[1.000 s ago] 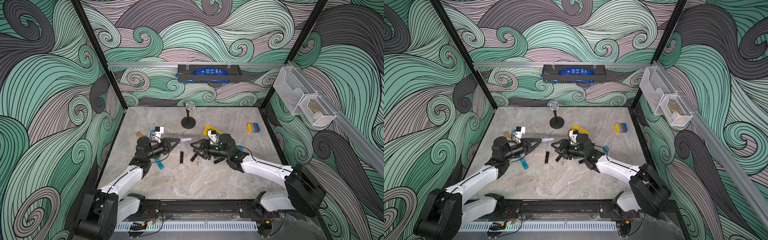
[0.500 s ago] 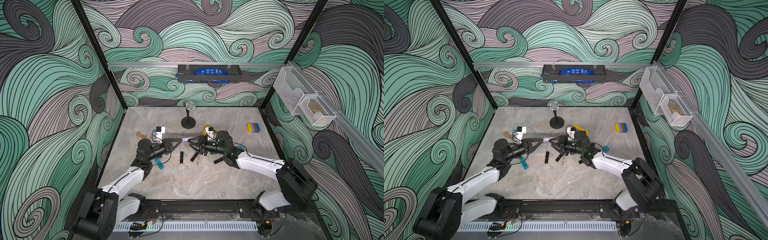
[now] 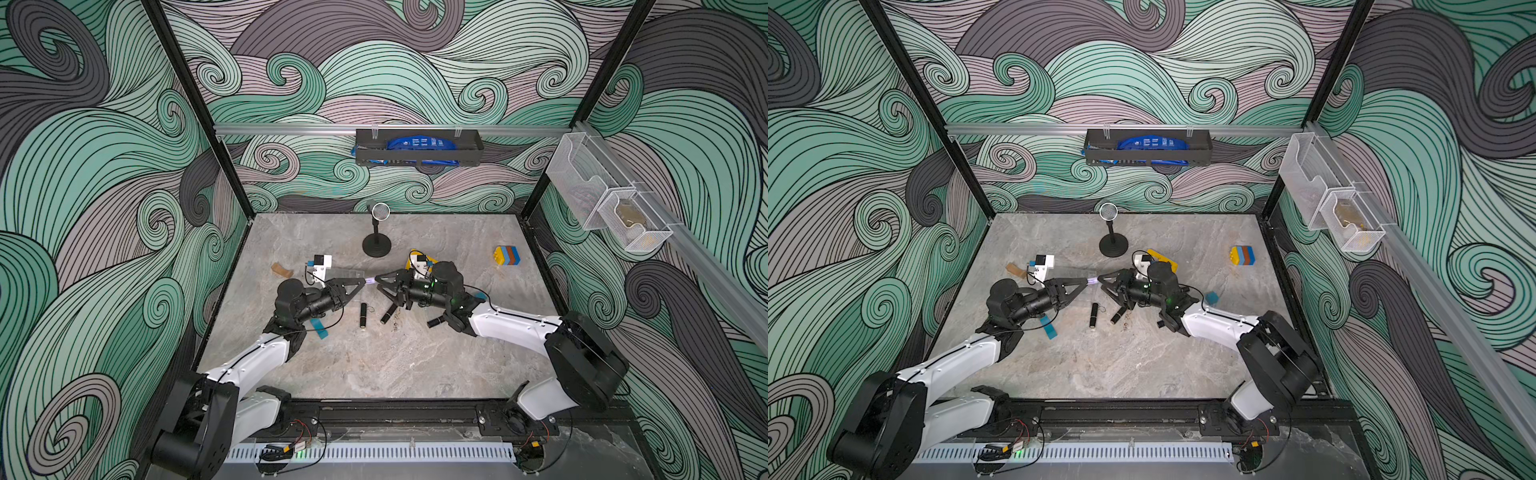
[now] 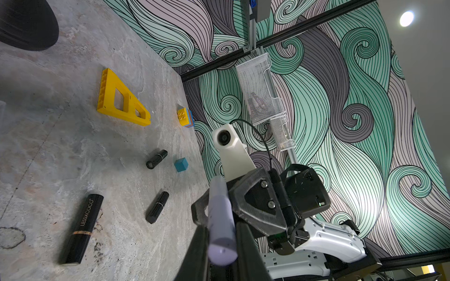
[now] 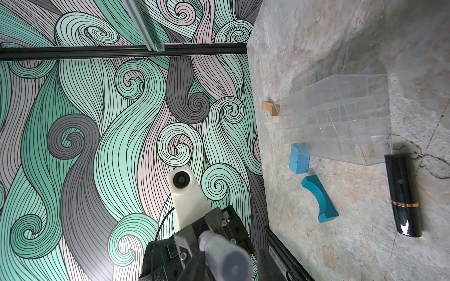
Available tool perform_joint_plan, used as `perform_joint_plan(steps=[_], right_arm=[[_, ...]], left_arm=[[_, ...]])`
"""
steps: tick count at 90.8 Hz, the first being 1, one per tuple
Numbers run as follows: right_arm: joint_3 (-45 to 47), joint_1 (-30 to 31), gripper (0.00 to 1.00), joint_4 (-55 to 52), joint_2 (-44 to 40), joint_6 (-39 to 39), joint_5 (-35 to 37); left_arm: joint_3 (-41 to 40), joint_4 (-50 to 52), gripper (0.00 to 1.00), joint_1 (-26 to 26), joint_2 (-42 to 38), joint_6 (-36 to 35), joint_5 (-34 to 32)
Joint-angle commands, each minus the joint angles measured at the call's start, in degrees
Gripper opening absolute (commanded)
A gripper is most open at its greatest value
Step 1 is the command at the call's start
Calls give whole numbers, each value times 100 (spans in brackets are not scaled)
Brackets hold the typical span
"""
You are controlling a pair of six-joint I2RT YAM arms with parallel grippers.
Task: Arrange the lipsticks in the organizer
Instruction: Pick up the lipstick at the center of the board, then place the lipstick in the storage box.
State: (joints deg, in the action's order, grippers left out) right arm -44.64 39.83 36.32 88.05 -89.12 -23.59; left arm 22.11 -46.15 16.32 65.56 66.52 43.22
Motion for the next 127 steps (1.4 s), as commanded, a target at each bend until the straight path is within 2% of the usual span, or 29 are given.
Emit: perform_joint_plan(steps=[1,39,63,82,91,96,99,103,109,114,117,123,127], right_arm=[[-174,27,36,136,80,-72,161],[-173,66,36,-43,53,-21,422],[-262,90,27,-173,64,9,556],[-585,143,22,-543,141,273,674],[-880,147,20,-968,165,690,851],[-1084,147,19,-1261,192,1039,981],[-1221,158,19,-1462,207,1303,1135],[-1413,175,18,-1739,242,1673,1385],[-1708,239,17,-2168,351,2322,1741],[-2119,351,16,-2534,537,2954,2107],[-2432,408,16,-2877,707,3331,2316],[-2955,560,16,-3229,979,4115,2714],[-3281,677,16,-3447,1197,4533,3058]], left_arm=[[-11,-286,0,76,10,-1,6],[-51,-307,0,126,30,22,-31],[-83,-416,0,168,130,36,-59],[-172,-670,29,170,203,230,-138],[-233,-529,45,106,86,289,-220],[-248,108,55,-57,-154,332,-455],[-194,887,63,-185,-343,290,-590],[-47,1887,66,-318,-603,26,-838],[469,3404,68,-438,-707,-627,-860],[1174,5056,68,-438,-672,-1581,-1091],[1528,5944,68,-443,-668,-2091,-1386],[2468,7476,68,-445,-648,-2866,-2572],[2973,8155,68,-445,-626,-3256,-3266]])
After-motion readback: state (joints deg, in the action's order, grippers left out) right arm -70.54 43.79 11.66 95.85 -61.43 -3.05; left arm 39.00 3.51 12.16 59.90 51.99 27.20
